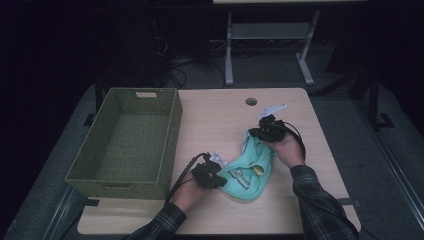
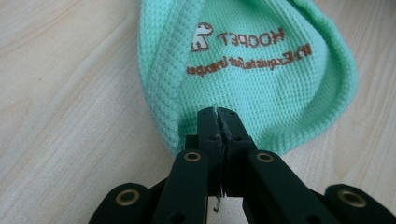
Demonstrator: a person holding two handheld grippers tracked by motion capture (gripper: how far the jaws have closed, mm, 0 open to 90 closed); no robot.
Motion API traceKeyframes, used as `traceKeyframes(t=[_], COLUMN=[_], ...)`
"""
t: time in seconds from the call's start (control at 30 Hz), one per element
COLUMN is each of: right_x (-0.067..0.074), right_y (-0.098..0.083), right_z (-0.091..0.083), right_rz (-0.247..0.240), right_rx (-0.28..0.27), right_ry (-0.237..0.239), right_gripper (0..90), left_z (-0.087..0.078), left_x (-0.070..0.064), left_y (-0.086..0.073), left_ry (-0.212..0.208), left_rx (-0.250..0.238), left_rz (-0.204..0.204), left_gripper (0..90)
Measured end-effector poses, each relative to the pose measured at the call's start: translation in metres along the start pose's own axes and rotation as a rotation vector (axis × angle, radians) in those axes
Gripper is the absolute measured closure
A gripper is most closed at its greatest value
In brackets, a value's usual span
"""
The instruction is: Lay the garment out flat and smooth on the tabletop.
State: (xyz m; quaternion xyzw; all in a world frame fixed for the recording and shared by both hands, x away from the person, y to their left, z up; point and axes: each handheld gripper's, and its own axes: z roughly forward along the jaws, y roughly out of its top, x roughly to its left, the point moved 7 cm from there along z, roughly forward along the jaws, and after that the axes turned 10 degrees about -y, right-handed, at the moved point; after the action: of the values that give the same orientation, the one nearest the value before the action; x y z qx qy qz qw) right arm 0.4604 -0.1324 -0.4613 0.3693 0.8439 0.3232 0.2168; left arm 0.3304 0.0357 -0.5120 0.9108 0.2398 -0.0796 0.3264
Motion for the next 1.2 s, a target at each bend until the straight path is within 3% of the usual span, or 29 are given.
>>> traceKeyframes(t=[0.53,0.67,0.83,1.2], right_x=[-0.037,-0.035,-0.033,-0.032], right_y=[0.001,0.0,0.002,-0.016], right_z=[0.012,0.015,0.001,-0.039], right_rz=[0.087,0.102,0.118,0.134], right_rx=[0.008,0.002,-0.038,-0.08], right_ry=[-0.096,-0.069,-0.045,-0.017], right_gripper=[89.1,83.4,74.0,73.0], left_z=[0.0,0.0,-0.001,-0.001], left_x=[-0.001,-0.001,0.0,0.001], left_y=[0.0,0.0,-0.001,-0.001], left_ry=[-0.004,-0.005,-0.002,-0.006], left_rx=[0.002,0.0,0.007,0.007], left_rz=[-0.002,-0.003,0.003,0.001], left_gripper=[88.3,88.3,88.3,88.4])
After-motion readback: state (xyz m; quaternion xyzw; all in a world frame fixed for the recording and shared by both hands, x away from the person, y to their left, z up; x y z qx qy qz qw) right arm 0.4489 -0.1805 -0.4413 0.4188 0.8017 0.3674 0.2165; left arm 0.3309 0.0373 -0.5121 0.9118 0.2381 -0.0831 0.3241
